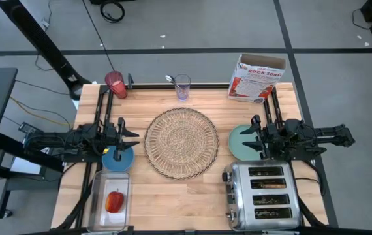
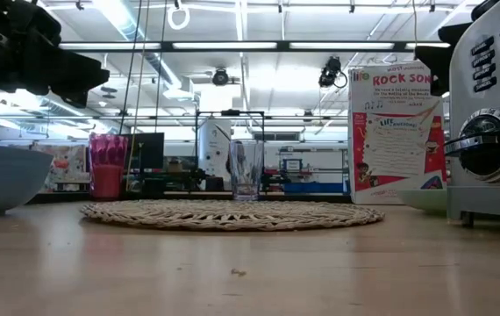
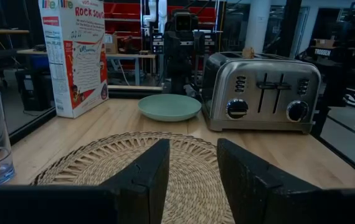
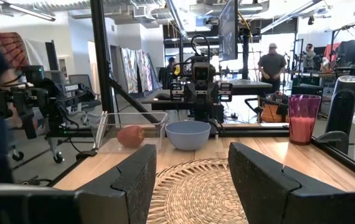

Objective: Arrange a breakfast setting

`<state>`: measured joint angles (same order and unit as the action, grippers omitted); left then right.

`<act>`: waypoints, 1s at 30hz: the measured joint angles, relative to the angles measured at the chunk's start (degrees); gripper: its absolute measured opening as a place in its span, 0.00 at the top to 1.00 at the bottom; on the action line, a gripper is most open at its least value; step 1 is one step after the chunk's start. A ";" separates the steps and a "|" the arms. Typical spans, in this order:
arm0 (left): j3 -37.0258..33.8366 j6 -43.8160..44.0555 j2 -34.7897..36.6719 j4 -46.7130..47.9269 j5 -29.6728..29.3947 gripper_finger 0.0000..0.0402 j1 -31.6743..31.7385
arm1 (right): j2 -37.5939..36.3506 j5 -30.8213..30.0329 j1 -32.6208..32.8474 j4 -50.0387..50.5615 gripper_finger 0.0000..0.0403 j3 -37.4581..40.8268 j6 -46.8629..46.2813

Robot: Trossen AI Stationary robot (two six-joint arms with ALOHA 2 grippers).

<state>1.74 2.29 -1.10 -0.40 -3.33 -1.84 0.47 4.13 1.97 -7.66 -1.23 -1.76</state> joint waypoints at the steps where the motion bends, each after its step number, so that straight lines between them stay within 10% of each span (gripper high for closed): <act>1: 0.00 0.01 0.00 0.00 -0.02 0.65 0.00 | 0.00 -0.01 0.01 0.00 0.49 -0.01 0.00; 23: 0.02 28.86 0.00 -29.25 -0.05 0.65 0.06 | 0.00 -0.01 -0.01 -0.04 0.49 0.00 0.00; 30: 0.02 27.72 -0.02 -30.17 -11.71 0.65 0.06 | -0.02 -0.01 0.01 -0.35 0.49 0.00 0.00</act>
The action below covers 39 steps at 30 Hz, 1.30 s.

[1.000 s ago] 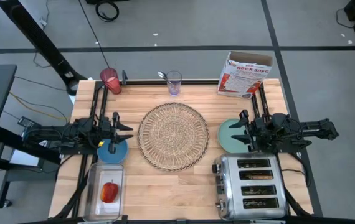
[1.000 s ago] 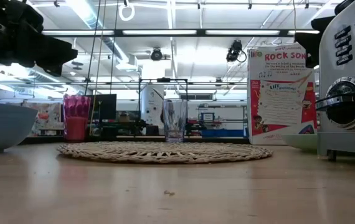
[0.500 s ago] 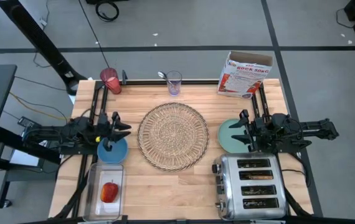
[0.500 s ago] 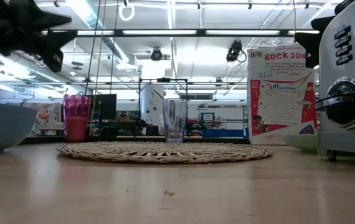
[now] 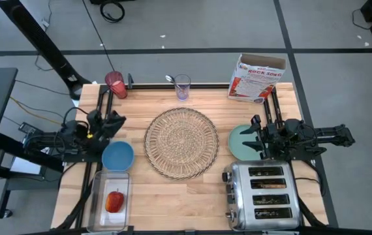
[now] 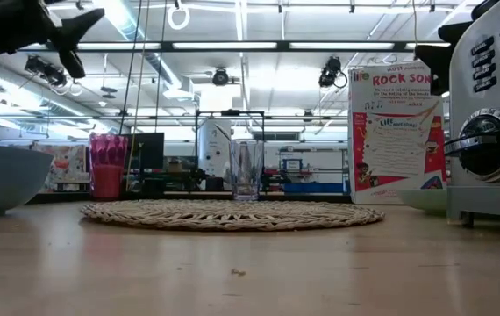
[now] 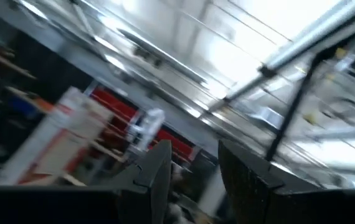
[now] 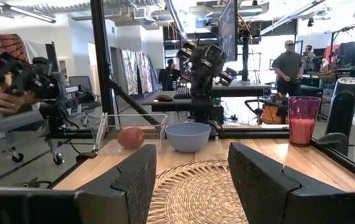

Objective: Arrange a breakfast setting
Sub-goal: Put the blue bowl on the brown table mat

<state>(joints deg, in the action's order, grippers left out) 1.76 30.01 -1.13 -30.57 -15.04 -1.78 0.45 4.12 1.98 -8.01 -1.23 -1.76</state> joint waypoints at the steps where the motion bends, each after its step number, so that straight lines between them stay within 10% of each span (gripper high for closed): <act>1: 0.00 -1.03 -0.01 0.79 -0.66 0.65 0.00 | 0.00 0.00 0.00 -0.02 0.49 0.00 0.00; 9: 1.29 -2.05 -7.48 4.18 -5.54 0.65 0.00 | 0.00 0.00 0.00 -0.07 0.49 0.00 0.00; 24: 20.60 6.87 -44.20 4.94 -4.86 0.79 -4.73 | 0.00 0.00 -0.01 -0.04 0.49 0.00 0.00; 32: 37.88 12.93 -58.05 26.19 -4.90 0.84 -10.15 | 0.00 0.00 0.00 -0.04 0.49 0.00 0.00; 39: 56.16 30.66 -64.20 66.03 -4.74 0.87 -12.74 | 0.00 -0.26 -0.02 -0.54 0.49 0.00 4.88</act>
<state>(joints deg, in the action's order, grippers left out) 57.92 60.66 -65.32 35.46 -19.79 -14.52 0.45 3.86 1.96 -8.56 -1.23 3.12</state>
